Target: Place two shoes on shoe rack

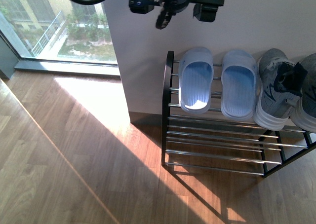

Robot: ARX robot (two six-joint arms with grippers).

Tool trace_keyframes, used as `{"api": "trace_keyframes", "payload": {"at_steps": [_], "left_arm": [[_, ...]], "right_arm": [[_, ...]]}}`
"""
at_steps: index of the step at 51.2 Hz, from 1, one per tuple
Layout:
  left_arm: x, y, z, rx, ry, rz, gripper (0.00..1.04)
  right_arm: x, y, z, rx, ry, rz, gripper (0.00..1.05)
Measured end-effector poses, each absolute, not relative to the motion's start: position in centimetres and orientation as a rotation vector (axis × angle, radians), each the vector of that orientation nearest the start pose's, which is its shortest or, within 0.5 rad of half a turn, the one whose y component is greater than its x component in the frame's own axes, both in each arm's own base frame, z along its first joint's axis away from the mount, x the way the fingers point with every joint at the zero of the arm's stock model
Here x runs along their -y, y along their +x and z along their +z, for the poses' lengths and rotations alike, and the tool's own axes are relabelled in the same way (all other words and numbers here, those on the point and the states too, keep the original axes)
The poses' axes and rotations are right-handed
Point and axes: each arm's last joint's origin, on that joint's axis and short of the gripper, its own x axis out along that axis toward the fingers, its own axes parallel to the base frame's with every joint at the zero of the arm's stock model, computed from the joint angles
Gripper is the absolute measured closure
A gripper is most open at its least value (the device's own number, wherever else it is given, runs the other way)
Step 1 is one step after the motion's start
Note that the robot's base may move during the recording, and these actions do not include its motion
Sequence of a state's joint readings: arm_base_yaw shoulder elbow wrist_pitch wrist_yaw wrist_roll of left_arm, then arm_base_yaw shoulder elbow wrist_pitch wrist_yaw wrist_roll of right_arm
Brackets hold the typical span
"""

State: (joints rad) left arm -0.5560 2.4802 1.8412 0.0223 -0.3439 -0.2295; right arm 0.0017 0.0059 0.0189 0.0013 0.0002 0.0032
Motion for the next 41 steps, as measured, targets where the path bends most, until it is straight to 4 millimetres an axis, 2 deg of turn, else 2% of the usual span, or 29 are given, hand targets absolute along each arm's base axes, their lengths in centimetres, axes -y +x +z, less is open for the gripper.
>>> {"api": "trace_keyframes", "payload": {"at_steps": [6,10,15,17,20,22,26,28,34,41], "left_arm": [[24.9,44.2,11.7,-0.537,0.052,-0.076,0.09],[22.7,42.3,12.7,-0.504,0.043,-0.042,0.09],[19.4,38.5,15.4,-0.434,0.038,0.024,0.09],[17.9,36.4,16.8,-0.403,0.026,0.049,0.09],[16.5,34.2,17.8,-0.368,0.005,0.066,0.09],[15.8,32.9,18.1,-0.359,-0.002,0.074,0.09],[13.3,28.7,18.4,-0.356,-0.024,0.125,0.09],[12.4,27.2,18.5,-0.359,-0.033,0.146,0.09],[10.0,23.5,19.4,-0.339,-0.042,0.227,0.09],[8.1,20.4,20.5,-0.305,-0.050,0.289,0.09]], "right_arm": [[0.0,9.7,17.0,0.014,0.003,0.002,1.03],[0.0,9.7,17.0,0.014,0.003,0.002,1.03],[0.0,9.7,17.0,0.014,0.003,0.002,1.03],[0.0,9.7,17.0,0.014,0.003,0.002,1.03],[0.0,9.7,17.0,0.014,0.003,0.002,1.03],[0.0,9.7,17.0,0.014,0.003,0.002,1.03],[0.0,9.7,17.0,0.014,0.003,0.002,1.03],[0.0,9.7,17.0,0.015,0.003,0.001,1.03],[0.0,9.7,17.0,0.014,0.003,0.002,1.03],[0.0,9.7,17.0,0.014,0.003,0.001,1.03]]}}
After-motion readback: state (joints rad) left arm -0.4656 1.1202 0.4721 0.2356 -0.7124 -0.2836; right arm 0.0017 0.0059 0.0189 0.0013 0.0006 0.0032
